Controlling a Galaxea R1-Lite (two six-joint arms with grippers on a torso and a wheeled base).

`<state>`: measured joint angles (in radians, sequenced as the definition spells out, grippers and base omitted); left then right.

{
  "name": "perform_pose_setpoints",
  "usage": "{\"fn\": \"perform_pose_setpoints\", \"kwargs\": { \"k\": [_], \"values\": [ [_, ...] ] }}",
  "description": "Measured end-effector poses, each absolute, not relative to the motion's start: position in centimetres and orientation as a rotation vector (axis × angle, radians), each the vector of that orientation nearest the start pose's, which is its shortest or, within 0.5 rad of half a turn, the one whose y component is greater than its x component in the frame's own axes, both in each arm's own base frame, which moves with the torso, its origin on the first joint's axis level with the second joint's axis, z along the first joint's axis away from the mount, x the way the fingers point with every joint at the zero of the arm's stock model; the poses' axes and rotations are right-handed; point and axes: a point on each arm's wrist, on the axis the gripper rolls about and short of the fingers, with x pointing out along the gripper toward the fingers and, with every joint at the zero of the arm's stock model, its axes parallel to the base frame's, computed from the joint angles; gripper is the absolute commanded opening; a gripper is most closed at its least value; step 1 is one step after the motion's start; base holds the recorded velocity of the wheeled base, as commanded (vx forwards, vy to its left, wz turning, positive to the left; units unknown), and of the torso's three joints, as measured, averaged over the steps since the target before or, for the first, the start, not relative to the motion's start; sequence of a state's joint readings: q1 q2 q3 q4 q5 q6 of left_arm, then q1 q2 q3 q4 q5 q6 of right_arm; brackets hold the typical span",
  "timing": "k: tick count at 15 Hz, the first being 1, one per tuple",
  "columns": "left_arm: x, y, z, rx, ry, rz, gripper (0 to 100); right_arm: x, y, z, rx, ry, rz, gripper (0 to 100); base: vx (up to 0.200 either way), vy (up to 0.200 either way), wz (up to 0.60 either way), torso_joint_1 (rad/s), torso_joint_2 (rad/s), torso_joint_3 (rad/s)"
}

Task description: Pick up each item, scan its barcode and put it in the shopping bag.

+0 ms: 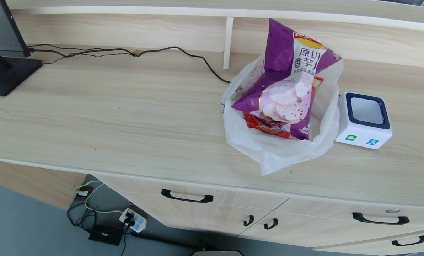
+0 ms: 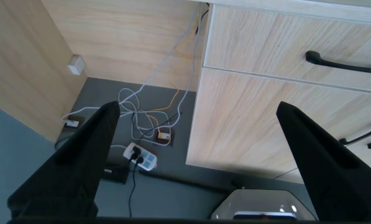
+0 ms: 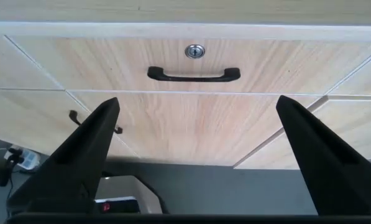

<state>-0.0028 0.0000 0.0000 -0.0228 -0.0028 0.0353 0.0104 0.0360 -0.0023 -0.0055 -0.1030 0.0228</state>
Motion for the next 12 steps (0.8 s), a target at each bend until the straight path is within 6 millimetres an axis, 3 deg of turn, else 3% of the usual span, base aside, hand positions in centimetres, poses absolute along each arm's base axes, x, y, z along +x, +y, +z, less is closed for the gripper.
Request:
{"fn": "perform_pose_setpoints", "kwargs": {
  "k": [12],
  "values": [
    [-2.28,0.0,7.79,0.033,-0.023,-0.004,100,-2.31,-0.23,7.65,0.002,-0.008,-0.098,100,0.0,0.0,0.0,0.0,0.0,0.0]
  ]
}}
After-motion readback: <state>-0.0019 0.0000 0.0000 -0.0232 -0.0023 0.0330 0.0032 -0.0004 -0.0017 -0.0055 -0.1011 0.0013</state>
